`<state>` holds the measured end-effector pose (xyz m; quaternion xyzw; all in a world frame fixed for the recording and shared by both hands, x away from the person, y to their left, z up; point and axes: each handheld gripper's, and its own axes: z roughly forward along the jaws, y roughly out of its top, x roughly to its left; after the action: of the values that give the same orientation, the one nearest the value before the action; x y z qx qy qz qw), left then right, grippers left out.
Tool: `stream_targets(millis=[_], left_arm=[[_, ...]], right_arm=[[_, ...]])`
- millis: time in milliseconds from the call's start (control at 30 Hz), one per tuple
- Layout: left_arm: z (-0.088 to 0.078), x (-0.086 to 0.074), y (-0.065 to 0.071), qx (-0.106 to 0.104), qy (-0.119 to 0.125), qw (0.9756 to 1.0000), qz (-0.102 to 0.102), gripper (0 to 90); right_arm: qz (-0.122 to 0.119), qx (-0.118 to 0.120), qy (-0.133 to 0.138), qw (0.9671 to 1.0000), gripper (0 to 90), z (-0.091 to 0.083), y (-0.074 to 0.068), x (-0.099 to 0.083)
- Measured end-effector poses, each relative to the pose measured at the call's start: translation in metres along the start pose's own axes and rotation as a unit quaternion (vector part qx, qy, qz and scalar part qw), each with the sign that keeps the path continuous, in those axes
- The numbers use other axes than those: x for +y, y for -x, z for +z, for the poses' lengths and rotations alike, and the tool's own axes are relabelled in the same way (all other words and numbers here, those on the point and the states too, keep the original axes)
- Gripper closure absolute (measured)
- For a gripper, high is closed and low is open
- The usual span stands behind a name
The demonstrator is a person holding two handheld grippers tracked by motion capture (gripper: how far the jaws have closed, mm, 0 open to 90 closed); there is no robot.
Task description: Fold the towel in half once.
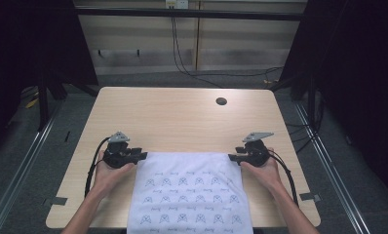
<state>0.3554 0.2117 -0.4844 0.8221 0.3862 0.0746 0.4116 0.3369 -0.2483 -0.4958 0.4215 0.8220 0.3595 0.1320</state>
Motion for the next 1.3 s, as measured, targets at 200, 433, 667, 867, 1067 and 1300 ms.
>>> stream_targets(millis=[200, 433, 667, 867, 1067, 1300], left_arm=[[-0.001, -0.010, -0.003, 0.011, -0.012, 0.9998, -0.013, 53.2], [0.003, -0.013, -0.010, 0.039, -0.008, 0.9990, -0.019, 44.4], [0.009, -0.012, -0.009, 0.038, -0.013, 0.9992, -0.006, 40.0], [0.013, -0.011, -0.014, 0.043, -0.009, 0.9990, -0.002, 41.6], [0.016, -0.011, -0.007, 0.019, -0.006, 0.9997, 0.015, 50.0], [0.020, -0.010, 0.001, -0.016, -0.021, 0.9991, 0.033, 84.2]], right_arm=[[-0.004, -0.001, -0.005, 1.0000, 55.2, 0.006, 0.001, -0.005], [-0.016, 0.028, 0.004, 0.9995, 86.6, 0.006, -0.007, -0.006], [0.013, 0.055, 0.021, 0.9982, 87.3, -0.001, -0.005, -0.004], [0.014, 0.054, 0.014, 0.9983, 87.2, 0.001, -0.002, -0.004], [0.019, 0.051, 0.018, 0.9984, 87.0, -0.003, 0.001, -0.004], [0.016, 0.056, 0.015, 0.9982, 87.1, -0.002, -0.002, -0.004]])
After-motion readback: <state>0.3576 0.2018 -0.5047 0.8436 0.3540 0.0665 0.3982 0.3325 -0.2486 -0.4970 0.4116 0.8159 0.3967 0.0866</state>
